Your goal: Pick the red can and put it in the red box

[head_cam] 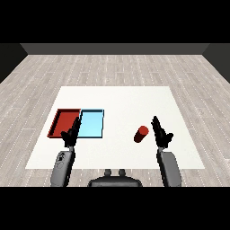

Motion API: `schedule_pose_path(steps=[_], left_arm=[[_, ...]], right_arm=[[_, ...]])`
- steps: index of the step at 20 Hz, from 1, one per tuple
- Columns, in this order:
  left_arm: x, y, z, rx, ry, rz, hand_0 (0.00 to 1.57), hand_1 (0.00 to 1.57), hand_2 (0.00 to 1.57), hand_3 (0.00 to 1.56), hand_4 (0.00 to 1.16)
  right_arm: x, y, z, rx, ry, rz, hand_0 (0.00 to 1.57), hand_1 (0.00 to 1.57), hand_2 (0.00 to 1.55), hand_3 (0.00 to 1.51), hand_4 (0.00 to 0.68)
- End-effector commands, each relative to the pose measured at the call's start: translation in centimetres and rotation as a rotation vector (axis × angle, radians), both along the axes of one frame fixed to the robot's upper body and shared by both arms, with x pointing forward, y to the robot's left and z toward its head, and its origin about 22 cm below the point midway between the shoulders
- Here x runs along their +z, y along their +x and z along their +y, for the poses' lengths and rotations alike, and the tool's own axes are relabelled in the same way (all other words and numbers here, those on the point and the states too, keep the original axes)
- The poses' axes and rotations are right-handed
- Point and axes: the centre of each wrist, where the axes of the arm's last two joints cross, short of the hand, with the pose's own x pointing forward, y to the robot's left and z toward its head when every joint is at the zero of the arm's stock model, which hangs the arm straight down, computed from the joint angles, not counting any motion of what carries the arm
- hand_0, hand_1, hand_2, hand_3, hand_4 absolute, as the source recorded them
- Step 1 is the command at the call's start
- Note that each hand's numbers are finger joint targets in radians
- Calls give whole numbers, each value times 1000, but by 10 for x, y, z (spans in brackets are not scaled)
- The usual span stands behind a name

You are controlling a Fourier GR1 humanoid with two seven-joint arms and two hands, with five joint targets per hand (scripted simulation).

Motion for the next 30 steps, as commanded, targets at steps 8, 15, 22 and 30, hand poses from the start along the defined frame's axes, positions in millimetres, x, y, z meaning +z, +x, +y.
schedule_pose_path(steps=[8, 15, 22, 30], left_arm=[[31, 3, 0, -35, -66, -384, 0, 0, 0, 0, 0], [-3, -5, 7, -37, -66, -465, 0, 0, 0, 0, 0], [15, -6, 16, -41, -66, -461, 0, 0, 0, 0, 0], [26, -12, 2, -41, -95, -460, 0, 0, 0, 0, 0]], right_arm=[[19, -9, -98, 45, 9, -263, 0, 0, 0, 0, 0], [0, -31, -132, 60, 49, -296, 0, 0, 0, 0, 0], [-1, -9, -160, 62, 52, -287, 0, 0, 0, 0, 0], [3, -5, -111, 118, 93, -230, 0, 0, 0, 0, 0]])
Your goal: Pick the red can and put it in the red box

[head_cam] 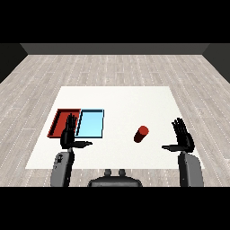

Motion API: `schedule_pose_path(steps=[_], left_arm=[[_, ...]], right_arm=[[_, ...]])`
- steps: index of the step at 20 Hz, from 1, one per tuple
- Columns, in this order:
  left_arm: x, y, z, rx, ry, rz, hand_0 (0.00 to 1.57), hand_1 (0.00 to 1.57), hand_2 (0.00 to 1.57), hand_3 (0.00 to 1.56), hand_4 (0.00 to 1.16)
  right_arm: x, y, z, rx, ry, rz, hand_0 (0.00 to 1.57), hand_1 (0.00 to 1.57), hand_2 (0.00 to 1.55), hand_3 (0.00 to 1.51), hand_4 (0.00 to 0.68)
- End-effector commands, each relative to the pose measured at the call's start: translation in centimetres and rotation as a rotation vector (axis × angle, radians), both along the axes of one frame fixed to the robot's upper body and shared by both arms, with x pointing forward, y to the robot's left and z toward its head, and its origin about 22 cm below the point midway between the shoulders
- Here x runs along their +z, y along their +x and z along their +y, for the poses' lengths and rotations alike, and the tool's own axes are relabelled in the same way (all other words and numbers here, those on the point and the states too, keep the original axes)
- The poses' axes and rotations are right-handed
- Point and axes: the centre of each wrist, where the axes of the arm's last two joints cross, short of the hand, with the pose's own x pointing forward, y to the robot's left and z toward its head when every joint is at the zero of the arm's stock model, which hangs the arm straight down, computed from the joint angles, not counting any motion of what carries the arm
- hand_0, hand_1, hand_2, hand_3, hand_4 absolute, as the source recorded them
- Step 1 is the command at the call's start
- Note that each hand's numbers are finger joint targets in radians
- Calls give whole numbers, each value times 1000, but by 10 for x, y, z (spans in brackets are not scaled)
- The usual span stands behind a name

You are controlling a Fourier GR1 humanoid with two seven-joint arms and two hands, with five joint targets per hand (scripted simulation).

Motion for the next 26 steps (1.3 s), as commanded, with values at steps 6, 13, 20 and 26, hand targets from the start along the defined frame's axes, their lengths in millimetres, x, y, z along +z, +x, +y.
schedule_pose_path(steps=[6, 13, 20, 26], left_arm=[[1, -27, -14, 14, -20, -27, 0, 0, 0, 0, 0], [-9, 1, -11, 11, -30, -5, 0, 0, 0, 0, 0], [9, -2, 4, 4, -36, -6, 0, 0, 0, 0, 0], [3, 11, 8, 10, -30, -24, 0, 0, 0, 0, 0]], right_arm=[[-17, 14, 27, 34, 58, 75, 0, 0, 0, 0, 0], [-25, 26, 43, 75, 73, 108, 0, 0, 0, 0, 0], [-58, 45, 76, 105, 97, 140, 0, 0, 0, 0, 0], [-74, 24, 69, 108, 159, 164, 0, 0, 0, 0, 0]])
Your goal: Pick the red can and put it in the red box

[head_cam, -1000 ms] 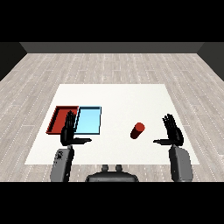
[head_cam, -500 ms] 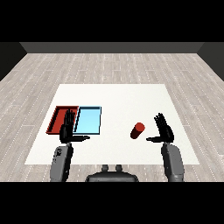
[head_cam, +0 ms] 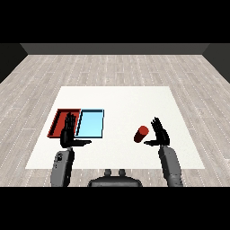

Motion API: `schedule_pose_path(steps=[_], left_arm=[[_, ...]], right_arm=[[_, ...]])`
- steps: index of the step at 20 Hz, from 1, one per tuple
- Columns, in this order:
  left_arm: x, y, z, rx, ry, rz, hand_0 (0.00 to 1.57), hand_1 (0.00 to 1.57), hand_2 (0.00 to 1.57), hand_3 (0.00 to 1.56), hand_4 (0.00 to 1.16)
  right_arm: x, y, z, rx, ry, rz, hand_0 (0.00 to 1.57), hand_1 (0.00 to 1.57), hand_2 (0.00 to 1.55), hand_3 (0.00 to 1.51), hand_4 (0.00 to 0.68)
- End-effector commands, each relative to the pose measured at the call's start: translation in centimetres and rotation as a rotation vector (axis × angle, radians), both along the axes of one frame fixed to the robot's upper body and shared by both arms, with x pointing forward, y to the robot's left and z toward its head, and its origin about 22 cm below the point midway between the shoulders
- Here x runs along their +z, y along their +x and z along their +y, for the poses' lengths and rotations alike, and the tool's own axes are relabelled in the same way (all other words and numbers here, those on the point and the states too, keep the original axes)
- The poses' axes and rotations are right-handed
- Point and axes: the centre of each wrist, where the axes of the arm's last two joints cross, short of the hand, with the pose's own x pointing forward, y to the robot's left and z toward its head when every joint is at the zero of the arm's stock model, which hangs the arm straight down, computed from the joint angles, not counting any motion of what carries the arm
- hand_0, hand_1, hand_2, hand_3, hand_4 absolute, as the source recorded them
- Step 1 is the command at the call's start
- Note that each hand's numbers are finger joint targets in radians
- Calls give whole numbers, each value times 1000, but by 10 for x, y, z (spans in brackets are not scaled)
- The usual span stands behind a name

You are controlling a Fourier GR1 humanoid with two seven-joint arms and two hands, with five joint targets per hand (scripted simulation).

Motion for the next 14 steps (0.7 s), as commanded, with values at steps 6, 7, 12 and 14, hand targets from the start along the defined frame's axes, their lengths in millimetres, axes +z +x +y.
schedule_pose_path(steps=[6, 7, 12, 14], left_arm=[[14, -10, -11, -4, -20, 0, 0, 0, 0, 0, 0], [0, -1, 10, 13, 4, 4, 0, 0, 0, 0, 0], [-1, 5, -5, 11, -2, -9, 0, 0, 0, 0, 0], [-2, -1, -10, -9, 0, 9, 0, 0, 0, 0, 0]], right_arm=[[-29, 5, 10, 18, 8, 48, 0, 0, 0, 0, 0], [-1, 21, 2, 33, 29, 40, 0, 0, 0, 0, 0], [-14, 6, 5, 34, 37, 53, 0, 0, 0, 0, 0], [-24, 16, 22, 39, 52, 66, 0, 0, 0, 0, 0]])
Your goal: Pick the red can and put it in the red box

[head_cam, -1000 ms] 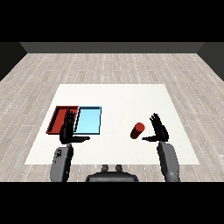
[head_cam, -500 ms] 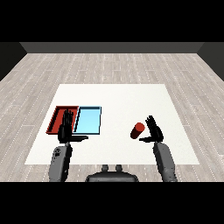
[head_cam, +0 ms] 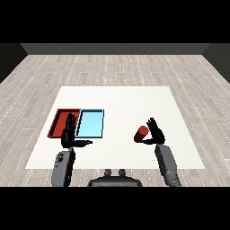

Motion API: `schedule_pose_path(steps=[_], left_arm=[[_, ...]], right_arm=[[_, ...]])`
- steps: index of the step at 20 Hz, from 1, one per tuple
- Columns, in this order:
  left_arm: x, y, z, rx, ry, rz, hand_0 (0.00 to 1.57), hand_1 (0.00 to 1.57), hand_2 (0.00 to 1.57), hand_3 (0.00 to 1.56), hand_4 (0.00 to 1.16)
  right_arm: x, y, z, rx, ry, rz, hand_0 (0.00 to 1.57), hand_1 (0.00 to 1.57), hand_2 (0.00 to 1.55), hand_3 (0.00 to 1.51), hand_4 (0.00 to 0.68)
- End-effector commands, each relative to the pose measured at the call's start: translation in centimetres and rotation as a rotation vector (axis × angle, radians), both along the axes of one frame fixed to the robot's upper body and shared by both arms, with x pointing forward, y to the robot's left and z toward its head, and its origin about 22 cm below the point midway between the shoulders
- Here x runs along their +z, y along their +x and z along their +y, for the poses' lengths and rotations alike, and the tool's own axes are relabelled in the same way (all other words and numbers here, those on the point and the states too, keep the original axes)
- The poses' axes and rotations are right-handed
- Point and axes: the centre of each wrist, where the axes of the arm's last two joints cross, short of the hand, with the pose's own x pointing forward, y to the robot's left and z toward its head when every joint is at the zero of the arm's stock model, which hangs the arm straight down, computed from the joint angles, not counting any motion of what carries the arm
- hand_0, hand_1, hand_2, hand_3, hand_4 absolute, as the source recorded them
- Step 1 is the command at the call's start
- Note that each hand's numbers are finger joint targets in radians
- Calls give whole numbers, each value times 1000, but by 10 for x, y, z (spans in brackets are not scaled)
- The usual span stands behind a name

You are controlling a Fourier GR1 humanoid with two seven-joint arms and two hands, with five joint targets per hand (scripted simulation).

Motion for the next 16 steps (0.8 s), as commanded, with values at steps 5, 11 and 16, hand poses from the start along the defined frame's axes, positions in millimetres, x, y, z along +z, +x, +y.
schedule_pose_path(steps=[5, 11, 16], left_arm=[[-8, -5, 7, 0, 8, 10, 0, 0, 0, 0, 0], [-1, 2, 13, 20, 8, -12, 0, 0, 0, 0, 0], [11, -15, 12, 10, -4, 6, 0, 0, 0, 0, 0]], right_arm=[[-6, -5, 30, 9, 44, 14, 0, 0, 0, 0, 0], [1, 29, 27, 22, 29, 25, 0, 0, 0, 0, 0], [-12, 22, 38, 46, 16, 14, 0, 0, 0, 0, 0]])
